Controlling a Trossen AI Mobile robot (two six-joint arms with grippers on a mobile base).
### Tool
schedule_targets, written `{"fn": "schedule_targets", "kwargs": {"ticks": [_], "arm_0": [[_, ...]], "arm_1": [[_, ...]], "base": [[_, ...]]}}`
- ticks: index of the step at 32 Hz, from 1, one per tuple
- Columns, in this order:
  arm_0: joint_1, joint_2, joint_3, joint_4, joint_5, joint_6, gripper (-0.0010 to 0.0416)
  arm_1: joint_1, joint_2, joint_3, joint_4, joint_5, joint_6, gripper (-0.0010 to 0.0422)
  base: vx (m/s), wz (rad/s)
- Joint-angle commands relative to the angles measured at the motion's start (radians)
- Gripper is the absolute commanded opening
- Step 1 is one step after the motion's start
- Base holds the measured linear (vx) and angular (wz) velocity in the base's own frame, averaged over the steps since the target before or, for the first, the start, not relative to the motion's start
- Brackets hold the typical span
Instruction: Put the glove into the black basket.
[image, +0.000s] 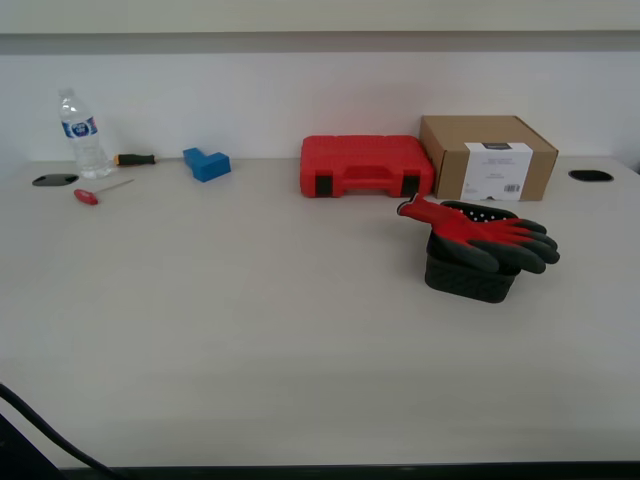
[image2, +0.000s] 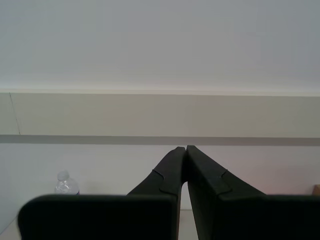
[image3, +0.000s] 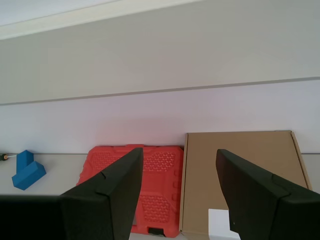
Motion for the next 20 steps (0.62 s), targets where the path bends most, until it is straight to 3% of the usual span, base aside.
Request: {"fn": "schedule_targets", "kwargs": {"ticks": [1,20], "arm_0": [[0.001,-0.001,0.0,0.001,0.0,-0.002,0.0205],[0.001,-0.001,0.0,0.002,0.0,-0.002,0.0199]], "arm_1": [[0.0,0.0,0.0,0.004,0.0,0.0,0.0],[0.0,0.0,0.0,0.004,0.0,0.0,0.0]], "base": [[0.0,0.0],[0.0,0.0]]}}
